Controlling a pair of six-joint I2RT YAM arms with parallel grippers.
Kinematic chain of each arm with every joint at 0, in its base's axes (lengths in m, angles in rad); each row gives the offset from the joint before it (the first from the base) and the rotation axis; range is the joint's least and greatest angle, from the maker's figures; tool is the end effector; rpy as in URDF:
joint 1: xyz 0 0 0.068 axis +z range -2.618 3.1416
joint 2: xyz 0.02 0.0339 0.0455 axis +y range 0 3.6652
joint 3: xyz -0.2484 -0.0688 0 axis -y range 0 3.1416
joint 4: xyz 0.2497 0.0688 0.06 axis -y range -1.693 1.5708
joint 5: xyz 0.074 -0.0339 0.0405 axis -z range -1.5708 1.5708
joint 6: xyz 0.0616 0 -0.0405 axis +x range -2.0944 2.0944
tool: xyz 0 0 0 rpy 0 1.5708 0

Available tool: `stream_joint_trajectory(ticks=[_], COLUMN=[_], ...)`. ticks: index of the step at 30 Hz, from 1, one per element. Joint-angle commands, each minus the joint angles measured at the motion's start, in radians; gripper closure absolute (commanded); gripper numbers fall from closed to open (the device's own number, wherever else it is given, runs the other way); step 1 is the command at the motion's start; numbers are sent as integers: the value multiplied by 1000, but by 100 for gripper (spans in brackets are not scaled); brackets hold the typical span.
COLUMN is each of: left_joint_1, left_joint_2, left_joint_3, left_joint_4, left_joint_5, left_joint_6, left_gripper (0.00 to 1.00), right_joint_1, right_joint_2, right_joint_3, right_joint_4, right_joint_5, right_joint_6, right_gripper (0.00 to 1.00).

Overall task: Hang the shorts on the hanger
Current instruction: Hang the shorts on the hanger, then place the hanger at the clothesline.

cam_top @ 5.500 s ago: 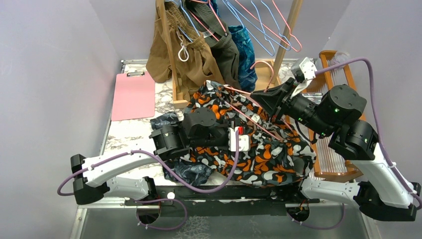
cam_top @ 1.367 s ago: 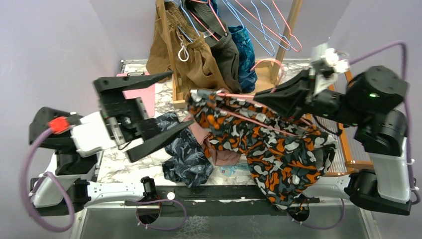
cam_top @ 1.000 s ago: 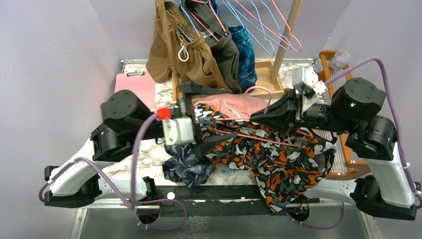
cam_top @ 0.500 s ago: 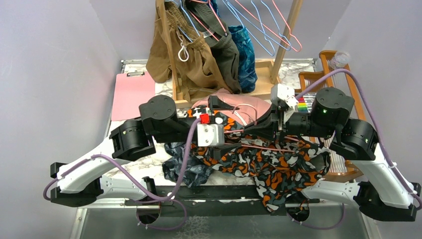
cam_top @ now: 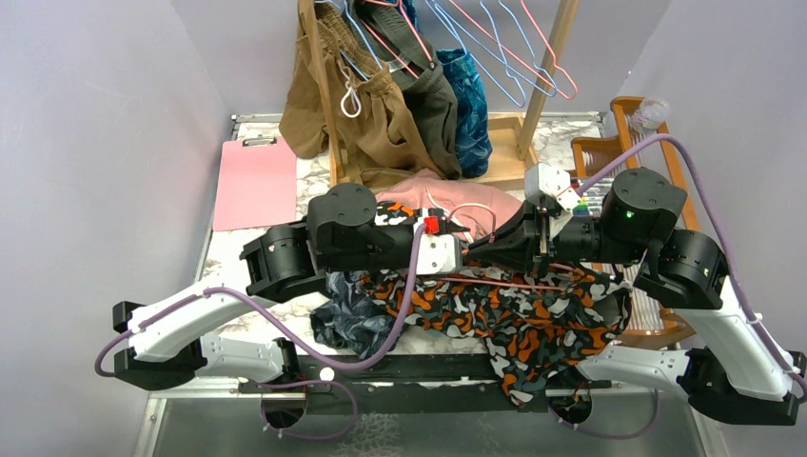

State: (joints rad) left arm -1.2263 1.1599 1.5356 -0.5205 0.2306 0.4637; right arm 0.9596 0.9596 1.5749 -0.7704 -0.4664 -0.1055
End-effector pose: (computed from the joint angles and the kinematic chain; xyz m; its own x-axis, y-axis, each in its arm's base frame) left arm 0.0758 -0.2529 0.4693 0.4004 0.1733 -0.8998 0.9097 0.0429 0.4131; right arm 0.0773 0.1586 0.4901 0.0157 -0.1415 -0.9898 -0.9903 0.1346 -0.0350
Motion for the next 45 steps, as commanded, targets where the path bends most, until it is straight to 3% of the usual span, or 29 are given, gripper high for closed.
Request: stream_joint_trajectory(ticks=[1,5,7,9,13,15,17,22,31,40,45], left_joint_1=[-6,-6,-6,-6,-6,-6,-6,-5,-6,-6,-6], left_joint_2=[-6,-9,-11,-20,-50,-68,-83,-131,-121,-105,-107], left_joint_3=[-21,-28,-33,-40,-66,-78,-86,-109,-91,-63,-54], left_joint_4=[-1,1,6,20,57,70,73,71,72,71,72], left_joint_5=[-33,-45,-53,-63,-68,-67,-67,-80,-55,-41,-42], left_joint_6=[1,1,4,4,12,19,25,36,45,56,66], left_gripper=[64,82,96,100,100,100,100,100,100,100,100], right_joint_1=[2,1,2,1,2,2,2,2,2,2,2], right_joint_2=[-15,-20,-18,-18,-12,-20,-35,-68,-23,16,4], right_joint_3=[-2,-9,-8,-2,32,39,42,52,55,57,46], right_joint_4=[59,66,66,58,5,-16,-32,-81,-73,-59,-67], right_joint_5=[-32,-34,-36,-37,-22,23,81,148,69,69,89], right_joint_6=[-3,4,8,13,13,13,13,16,45,43,46], right_gripper=[99,99,99,97,58,45,40,39,38,54,50])
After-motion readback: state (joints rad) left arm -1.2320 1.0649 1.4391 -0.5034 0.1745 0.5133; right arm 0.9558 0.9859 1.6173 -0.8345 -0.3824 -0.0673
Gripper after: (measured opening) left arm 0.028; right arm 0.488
